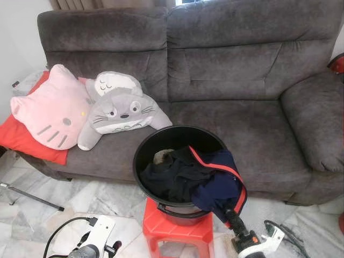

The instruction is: Hang hanger

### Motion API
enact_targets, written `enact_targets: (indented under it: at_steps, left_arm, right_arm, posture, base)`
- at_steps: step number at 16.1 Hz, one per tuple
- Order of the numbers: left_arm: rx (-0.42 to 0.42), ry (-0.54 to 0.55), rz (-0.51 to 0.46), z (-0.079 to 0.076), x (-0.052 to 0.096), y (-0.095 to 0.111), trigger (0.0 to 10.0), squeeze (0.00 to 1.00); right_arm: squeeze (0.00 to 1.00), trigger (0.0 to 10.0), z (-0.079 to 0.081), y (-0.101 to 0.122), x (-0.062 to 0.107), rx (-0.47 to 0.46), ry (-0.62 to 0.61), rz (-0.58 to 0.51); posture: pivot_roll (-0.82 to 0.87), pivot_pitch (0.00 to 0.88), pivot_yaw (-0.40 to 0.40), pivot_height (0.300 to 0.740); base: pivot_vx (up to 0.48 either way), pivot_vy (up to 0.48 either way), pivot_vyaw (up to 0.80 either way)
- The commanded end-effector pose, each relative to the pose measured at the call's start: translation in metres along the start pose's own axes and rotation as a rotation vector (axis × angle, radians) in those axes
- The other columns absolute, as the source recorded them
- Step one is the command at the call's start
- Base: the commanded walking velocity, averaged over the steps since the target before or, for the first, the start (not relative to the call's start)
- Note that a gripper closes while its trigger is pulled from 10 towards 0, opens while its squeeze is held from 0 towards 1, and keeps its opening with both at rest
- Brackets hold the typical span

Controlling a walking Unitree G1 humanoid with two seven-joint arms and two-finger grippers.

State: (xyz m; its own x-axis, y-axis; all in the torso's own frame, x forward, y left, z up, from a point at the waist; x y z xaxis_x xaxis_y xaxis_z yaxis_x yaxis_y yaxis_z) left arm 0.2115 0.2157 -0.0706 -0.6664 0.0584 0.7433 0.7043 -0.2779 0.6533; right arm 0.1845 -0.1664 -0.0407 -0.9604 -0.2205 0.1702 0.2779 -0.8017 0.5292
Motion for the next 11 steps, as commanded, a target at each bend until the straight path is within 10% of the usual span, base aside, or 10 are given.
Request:
enact_targets:
  at_steps: [1,11]
  left_arm:
    - [-0.031,0.016,0.014,0.0062,0.0021,-0.0038,10.0,0.00]
    - [-0.032,0.027,0.017,0.0066,0.0023,-0.0048,10.0,0.00]
  right_arm:
    - [0.00,0.0,0.0190,-0.0189,-0.0148,-0.077,0.049,-0.009]
    - [0.00,0.0,0.0136,-0.0126,-0.0180,-0.074,0.072,-0.033]
  posture:
    - [-0.17,0.000,0.137,0.740]
    - [-0.17,0.000,0.136,0.740]
  base:
    - [0.000,0.000,0.00]
    - [0.000,0.000,0.00]
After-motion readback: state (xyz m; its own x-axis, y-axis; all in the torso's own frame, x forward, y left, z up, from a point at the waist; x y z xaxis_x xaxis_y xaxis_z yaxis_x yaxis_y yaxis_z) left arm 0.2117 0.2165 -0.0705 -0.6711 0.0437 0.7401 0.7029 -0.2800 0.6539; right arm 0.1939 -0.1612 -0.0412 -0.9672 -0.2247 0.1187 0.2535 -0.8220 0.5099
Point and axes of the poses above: a point about 5 cm out from each wrist's last joint towards the gripper, its own x axis pointing back from the gripper into the wrist, its own y axis along the axis of the wrist's last joint, z = x × y, the point moved 1 cm from there along -x, pointing out of the wrist towards the gripper, and after that the axes turned 7 degrees about x, right-handed, at the moved point
